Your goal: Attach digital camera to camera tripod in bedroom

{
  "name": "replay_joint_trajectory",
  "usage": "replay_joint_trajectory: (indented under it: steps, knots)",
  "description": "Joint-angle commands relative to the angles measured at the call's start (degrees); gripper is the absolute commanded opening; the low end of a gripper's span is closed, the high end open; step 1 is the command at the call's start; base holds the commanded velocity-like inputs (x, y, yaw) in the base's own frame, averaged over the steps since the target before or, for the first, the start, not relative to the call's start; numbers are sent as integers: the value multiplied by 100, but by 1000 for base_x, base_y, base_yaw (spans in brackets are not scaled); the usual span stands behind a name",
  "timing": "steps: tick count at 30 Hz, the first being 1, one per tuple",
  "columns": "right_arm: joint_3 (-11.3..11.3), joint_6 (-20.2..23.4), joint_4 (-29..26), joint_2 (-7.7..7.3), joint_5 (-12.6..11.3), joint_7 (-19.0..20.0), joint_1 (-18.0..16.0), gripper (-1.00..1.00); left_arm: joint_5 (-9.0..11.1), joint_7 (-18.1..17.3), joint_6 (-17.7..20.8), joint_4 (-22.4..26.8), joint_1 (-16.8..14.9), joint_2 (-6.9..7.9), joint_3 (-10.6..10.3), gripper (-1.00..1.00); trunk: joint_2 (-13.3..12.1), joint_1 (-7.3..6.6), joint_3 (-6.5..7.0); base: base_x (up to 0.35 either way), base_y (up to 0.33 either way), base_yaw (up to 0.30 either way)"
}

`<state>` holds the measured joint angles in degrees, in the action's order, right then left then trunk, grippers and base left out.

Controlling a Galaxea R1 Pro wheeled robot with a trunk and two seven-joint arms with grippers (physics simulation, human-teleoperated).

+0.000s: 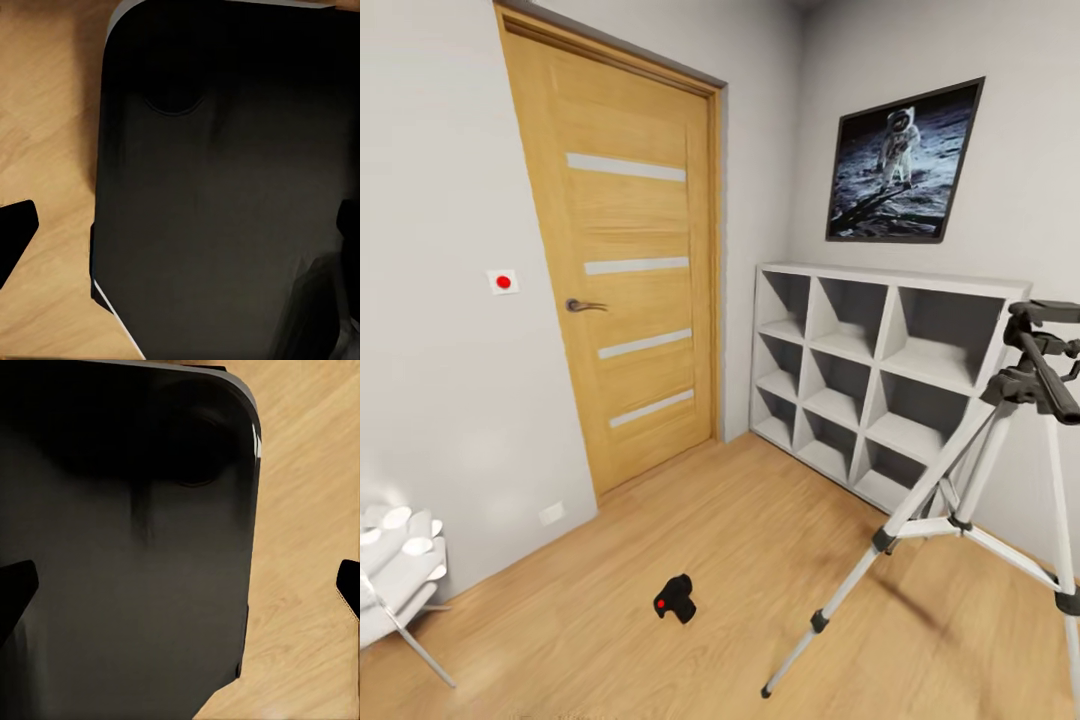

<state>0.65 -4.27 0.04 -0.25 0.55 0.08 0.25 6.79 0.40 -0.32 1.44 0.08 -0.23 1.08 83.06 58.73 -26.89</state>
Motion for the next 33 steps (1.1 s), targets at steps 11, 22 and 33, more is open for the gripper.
replay_joint_trajectory:
  steps: [11, 22, 33]
  knots:
    - [6, -23, -3, -23, 24, 1, 1, 100, 209, 4, -2, 6, 1, 20, 6, 100, 2, 0, -3, 19, 0, 176]
    - [6, -22, -2, -44, 25, 1, 1, 100, 601, 4, 5, 6, 1, 31, -6, 100, 2, 0, -3, 270, 0, 7]
    - [2, -28, -3, -52, 24, 1, 1, 100, 620, 4, 2, 5, 1, 32, -5, 100, 2, 0, -3, 319, 30, 0]
